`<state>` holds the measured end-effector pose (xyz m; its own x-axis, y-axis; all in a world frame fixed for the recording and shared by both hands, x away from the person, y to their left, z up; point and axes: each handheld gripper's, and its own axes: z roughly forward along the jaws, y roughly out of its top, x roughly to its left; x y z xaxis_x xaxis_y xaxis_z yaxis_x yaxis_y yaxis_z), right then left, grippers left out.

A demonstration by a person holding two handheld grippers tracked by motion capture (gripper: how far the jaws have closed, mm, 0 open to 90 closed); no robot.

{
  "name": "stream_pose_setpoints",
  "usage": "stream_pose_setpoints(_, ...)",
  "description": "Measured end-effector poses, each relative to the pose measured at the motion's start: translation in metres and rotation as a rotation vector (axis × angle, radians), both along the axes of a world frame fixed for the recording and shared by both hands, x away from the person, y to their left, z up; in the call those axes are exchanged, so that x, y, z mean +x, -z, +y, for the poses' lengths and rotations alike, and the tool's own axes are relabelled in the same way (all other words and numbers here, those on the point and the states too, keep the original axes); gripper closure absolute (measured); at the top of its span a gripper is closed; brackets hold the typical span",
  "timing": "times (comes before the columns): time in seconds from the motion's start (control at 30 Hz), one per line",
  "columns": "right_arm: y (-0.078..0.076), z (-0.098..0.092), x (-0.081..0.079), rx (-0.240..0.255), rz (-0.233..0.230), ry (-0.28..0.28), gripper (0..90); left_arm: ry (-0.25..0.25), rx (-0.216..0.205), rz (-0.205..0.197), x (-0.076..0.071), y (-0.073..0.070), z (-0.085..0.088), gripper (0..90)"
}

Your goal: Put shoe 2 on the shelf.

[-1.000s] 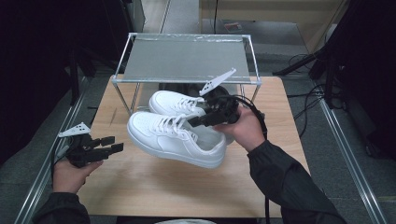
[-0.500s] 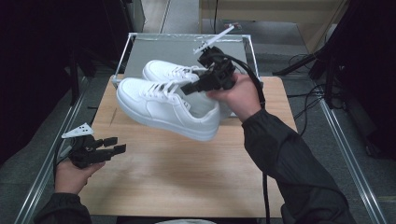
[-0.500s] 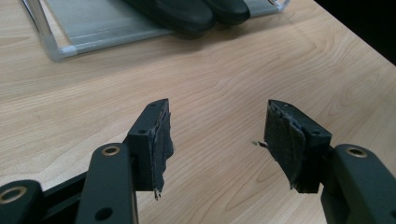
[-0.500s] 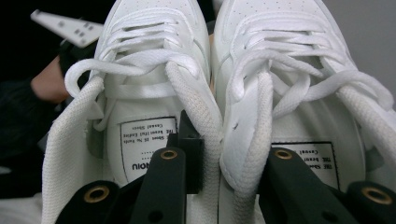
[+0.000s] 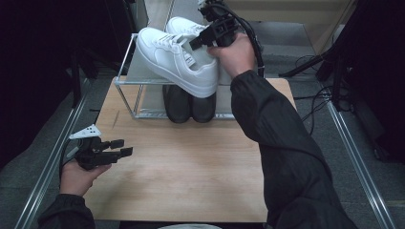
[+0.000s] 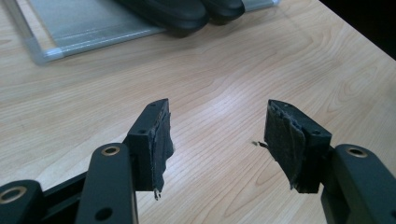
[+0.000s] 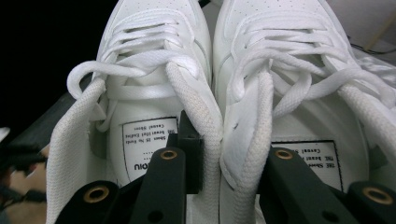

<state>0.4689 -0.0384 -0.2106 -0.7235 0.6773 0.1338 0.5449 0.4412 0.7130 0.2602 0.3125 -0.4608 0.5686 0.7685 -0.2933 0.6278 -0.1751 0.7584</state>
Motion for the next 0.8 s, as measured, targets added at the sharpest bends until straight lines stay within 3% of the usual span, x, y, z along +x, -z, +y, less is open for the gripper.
stream_pose_setpoints(0.17,0.005,0.004,0.023,-0.007,0.009,0.134,77.8,0.024,0.004,-0.005,0.002,0.0,-0.004,41.2)
stream_pose_setpoints(0.37,0.015,0.015,0.039,-0.043,-0.002,0.314,77.6,0.049,0.021,-0.018,0.005,-0.002,-0.009,41.2)
stream_pose_setpoints(0.47,0.022,0.018,0.048,-0.044,0.021,0.399,77.6,0.063,0.014,-0.028,0.006,-0.003,-0.014,41.2)
stream_pose_setpoints(0.6,0.027,0.021,0.057,-0.023,0.057,0.496,77.7,0.082,0.014,-0.029,0.009,-0.004,-0.02,41.2)
stream_pose_setpoints(0.8,0.035,0.034,0.061,0.0,0.058,0.613,77.2,0.111,0.025,-0.04,0.009,-0.005,-0.027,41.2)
